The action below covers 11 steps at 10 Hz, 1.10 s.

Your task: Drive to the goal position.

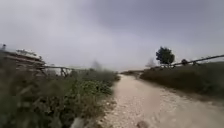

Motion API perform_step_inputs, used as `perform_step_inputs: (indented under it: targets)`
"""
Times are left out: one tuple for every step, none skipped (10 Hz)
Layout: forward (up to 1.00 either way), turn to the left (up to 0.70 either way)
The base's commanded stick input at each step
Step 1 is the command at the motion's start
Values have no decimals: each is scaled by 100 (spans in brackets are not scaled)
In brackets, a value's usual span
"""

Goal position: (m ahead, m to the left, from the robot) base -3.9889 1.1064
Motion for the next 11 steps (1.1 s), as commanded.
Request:
perform_step_inputs:
  targets:
    - [69, -35]
    - [68, -34]
    - [68, -34]
    - [83, -18]
    - [100, 0]
    - [100, 0]
    - [99, -18]
    - [98, -39]
    - [98, -24]
    - [98, 0]
    - [99, 0]
